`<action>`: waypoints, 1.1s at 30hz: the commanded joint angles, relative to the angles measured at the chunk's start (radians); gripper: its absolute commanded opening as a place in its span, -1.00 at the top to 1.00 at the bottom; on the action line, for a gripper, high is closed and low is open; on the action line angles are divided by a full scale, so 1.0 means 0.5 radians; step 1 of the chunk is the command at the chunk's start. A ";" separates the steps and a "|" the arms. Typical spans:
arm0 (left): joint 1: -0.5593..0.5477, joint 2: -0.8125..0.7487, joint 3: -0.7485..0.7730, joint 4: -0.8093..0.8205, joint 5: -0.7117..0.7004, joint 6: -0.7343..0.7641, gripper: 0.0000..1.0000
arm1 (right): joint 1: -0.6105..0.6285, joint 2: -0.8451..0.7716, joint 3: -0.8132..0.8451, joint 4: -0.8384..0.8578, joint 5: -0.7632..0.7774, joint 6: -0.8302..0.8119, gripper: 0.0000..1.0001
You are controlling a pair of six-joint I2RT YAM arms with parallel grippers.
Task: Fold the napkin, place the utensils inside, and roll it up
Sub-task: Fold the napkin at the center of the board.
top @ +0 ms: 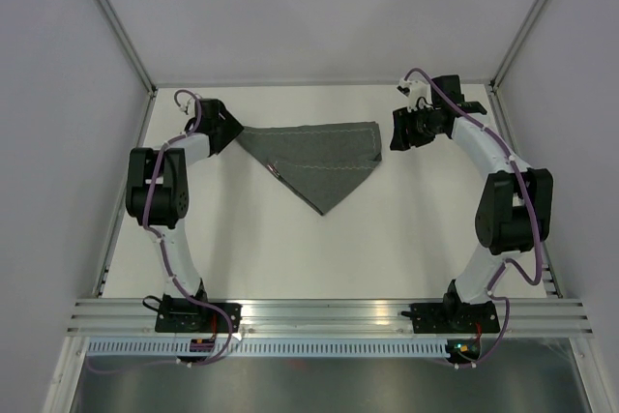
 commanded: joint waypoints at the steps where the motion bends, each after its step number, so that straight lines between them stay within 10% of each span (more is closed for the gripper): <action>1: 0.018 0.051 0.129 -0.029 0.013 -0.119 -0.43 | 0.010 0.035 -0.006 0.023 0.026 -0.034 -0.13; 33: 0.064 0.290 0.491 -0.296 -0.094 -0.180 0.38 | 0.010 0.081 0.000 0.030 0.023 -0.043 -0.01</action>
